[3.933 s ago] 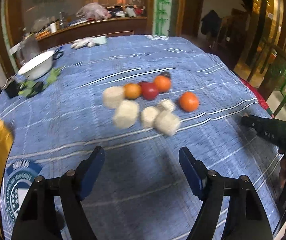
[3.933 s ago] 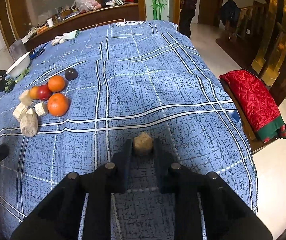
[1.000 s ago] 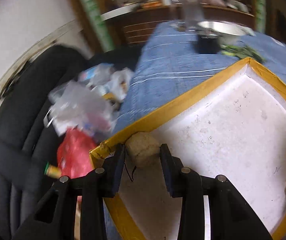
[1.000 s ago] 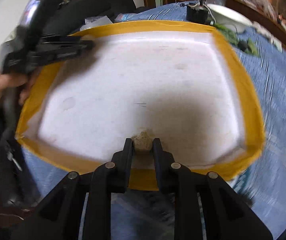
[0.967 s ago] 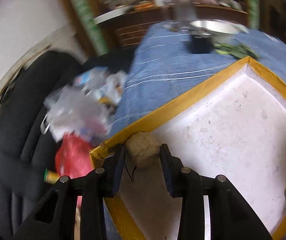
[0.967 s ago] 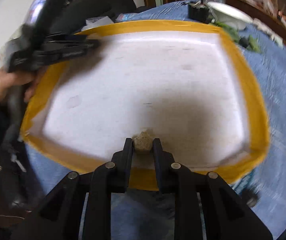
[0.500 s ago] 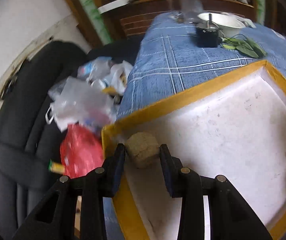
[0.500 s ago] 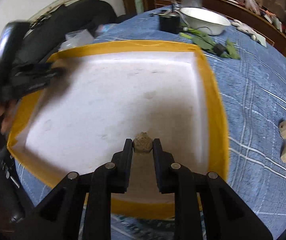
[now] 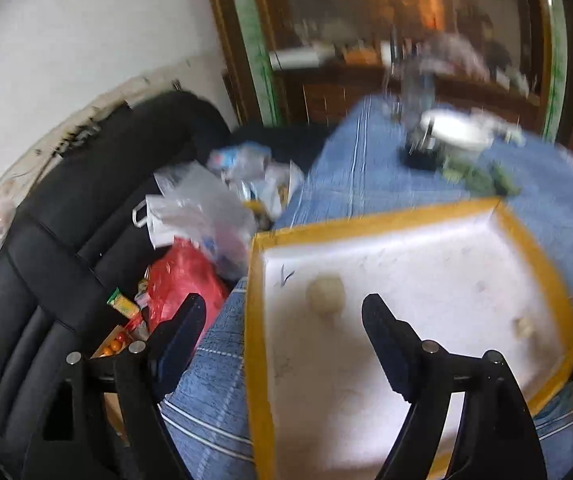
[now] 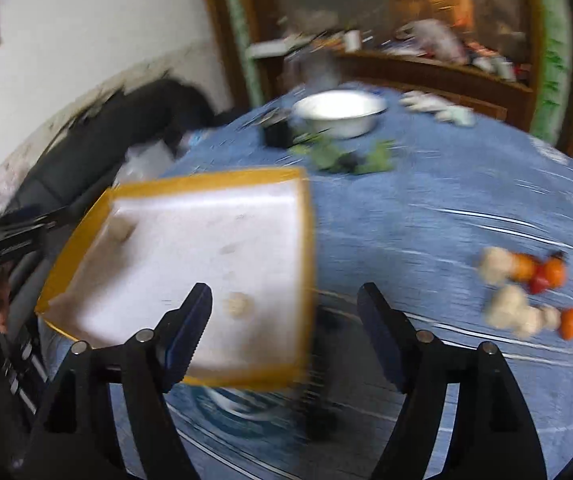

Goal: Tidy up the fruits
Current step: 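Open the right gripper to drop the tan ball while the left gripper releases the cylinder into the tray, then grasp the mandarin orange with the right gripper while the left gripper grasps a beige cube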

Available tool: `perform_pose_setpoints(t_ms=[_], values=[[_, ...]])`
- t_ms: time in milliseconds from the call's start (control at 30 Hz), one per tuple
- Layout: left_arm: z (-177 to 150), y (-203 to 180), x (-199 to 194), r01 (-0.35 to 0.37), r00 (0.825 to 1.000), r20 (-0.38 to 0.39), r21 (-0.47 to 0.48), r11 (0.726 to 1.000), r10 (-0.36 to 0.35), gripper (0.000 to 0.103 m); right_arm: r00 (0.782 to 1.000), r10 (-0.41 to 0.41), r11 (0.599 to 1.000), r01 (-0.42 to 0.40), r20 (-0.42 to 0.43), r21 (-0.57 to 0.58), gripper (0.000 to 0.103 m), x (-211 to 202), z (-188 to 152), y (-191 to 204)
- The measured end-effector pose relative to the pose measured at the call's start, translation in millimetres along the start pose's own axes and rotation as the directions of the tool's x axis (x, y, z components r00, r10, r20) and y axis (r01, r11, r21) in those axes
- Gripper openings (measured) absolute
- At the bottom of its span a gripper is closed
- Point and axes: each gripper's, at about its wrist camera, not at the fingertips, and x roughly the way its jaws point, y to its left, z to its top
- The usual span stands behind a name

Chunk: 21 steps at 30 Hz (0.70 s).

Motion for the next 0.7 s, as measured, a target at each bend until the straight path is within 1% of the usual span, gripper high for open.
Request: perform_pose_setpoints(t_ms=[67,133,200,267,300,367,400,467,500,567,600,667,700], values=[[-7,-10,-22,0.035,0.997,0.070,-0.020,0.999,-0.033,0.080,0.997,-0.058,0.997,0.055,0.050,0.050,0.079,-22,-12,-31],[-17,-29,-39,0.084,0.990,0.116,-0.017,0.996,-0.081,0.081,0.988,-0.141,0.985,0.132,0.071,0.113,0.079,-44,-31,-70],[-26,-56,-46,0.149,0.980,0.130,0.004,0.989,-0.148,0.081,0.977,-0.201,0.970,0.190,0.064,0.151,0.079,-56,-46,-96],[-33,-86,-49,0.220,0.967,0.122,0.030,0.975,-0.222,0.081,0.964,-0.265,0.948,0.254,0.036,0.192,0.079,-66,-64,-126],[-36,-108,-50,0.267,0.956,0.114,0.049,0.962,-0.271,0.081,0.954,-0.298,0.932,0.287,0.017,0.222,0.079,-72,-73,-145],[-37,-137,-48,0.322,0.939,0.097,0.082,0.943,-0.329,0.081,0.941,-0.338,0.909,0.330,-0.011,0.253,0.079,-76,-84,-169],[-37,-160,-48,0.358,0.926,0.084,0.107,0.928,-0.367,0.081,0.938,-0.345,0.905,0.338,-0.018,0.261,0.079,-75,-87,-176],[-36,-189,-48,0.400,0.909,0.066,0.144,0.905,-0.412,0.081,0.936,-0.352,0.897,0.345,-0.026,0.276,0.079,-78,-91,-194],[-35,-211,-48,0.423,0.898,0.053,0.167,0.891,-0.437,0.081,0.935,-0.354,0.896,0.348,-0.029,0.274,0.079,-75,-90,-201],[-33,-235,-48,0.451,0.883,0.045,0.199,0.870,-0.468,0.081,0.933,-0.357,0.894,0.353,-0.037,0.275,0.078,-70,-88,-212],[-32,-254,-44,0.454,0.881,0.037,0.223,0.863,-0.473,0.081,0.935,-0.353,0.895,0.350,-0.043,0.275,0.078,-63,-82,-218],[-33,-275,-42,0.465,0.873,0.030,0.249,0.850,-0.487,0.081,0.937,-0.346,0.903,0.346,-0.049,0.254,0.077,-52,-73,-225],[-33,-286,-37,0.462,0.875,0.025,0.257,0.849,-0.484,0.081,0.937,-0.346,0.908,0.347,-0.048,0.235,0.074,-45,-67,-228]])
